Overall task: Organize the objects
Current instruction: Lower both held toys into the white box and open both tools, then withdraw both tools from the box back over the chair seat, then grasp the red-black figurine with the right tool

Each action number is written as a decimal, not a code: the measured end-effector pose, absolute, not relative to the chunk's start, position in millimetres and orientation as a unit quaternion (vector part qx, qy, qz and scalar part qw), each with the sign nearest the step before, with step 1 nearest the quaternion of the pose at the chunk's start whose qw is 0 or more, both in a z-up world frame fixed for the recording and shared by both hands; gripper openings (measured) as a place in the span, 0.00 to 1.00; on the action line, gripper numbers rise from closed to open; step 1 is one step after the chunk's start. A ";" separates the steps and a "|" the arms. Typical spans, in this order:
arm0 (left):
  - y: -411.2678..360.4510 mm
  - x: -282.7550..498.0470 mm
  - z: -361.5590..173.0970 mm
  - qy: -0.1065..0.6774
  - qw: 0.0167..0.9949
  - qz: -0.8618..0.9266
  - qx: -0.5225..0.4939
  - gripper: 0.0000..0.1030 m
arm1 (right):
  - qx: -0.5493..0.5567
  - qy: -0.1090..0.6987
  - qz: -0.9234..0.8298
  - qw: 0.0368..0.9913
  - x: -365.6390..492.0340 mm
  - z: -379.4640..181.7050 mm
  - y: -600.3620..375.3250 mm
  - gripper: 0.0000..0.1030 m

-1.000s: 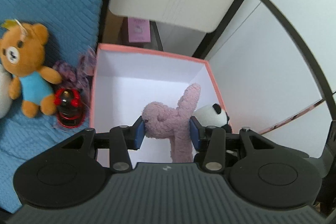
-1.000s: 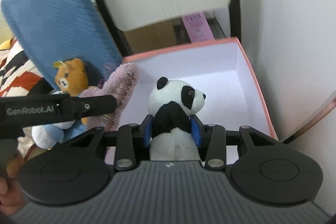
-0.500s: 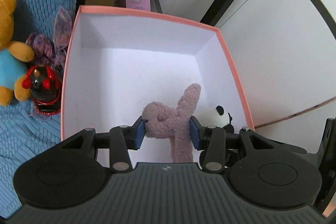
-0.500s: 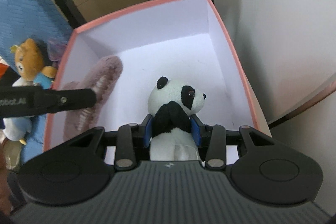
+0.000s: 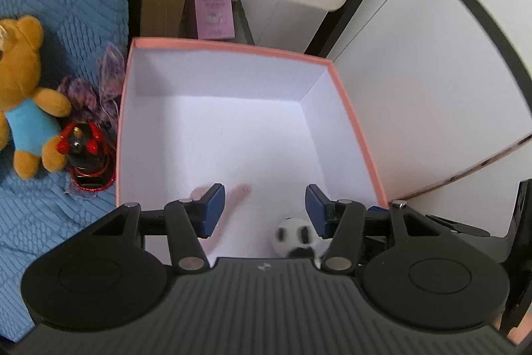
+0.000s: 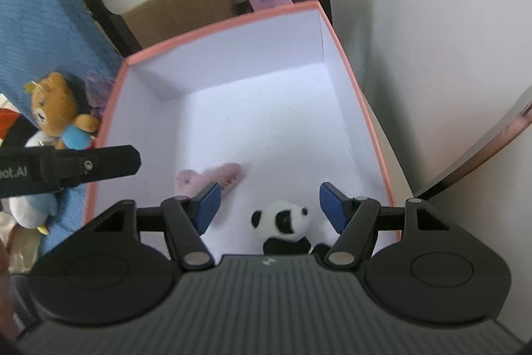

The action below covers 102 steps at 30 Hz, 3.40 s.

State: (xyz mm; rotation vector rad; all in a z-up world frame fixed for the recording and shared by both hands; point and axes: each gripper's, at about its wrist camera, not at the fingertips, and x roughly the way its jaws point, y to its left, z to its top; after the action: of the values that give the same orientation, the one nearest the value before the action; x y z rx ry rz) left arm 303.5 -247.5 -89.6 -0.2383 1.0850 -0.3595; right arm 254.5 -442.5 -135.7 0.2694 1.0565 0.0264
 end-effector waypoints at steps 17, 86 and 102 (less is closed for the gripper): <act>-198.4 231.2 -7.5 0.444 0.871 -0.175 -0.121 0.58 | 0.108 0.444 0.031 0.889 202.1 -51.3 -396.1 0.66; 24.5 106.4 -71.2 0.333 0.926 -0.091 -0.151 0.58 | 0.048 0.362 0.071 0.928 81.7 -98.9 -204.3 0.66; 31.1 178.6 -148.9 0.330 0.931 -0.083 -0.130 0.58 | 0.028 0.347 0.107 0.931 135.5 -144.1 -189.9 0.80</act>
State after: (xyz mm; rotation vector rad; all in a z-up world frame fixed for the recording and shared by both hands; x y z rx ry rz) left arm 178.6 31.1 -148.9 -0.2669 0.6759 -0.1698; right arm 135.5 -189.9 -144.1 0.0574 0.7097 0.2196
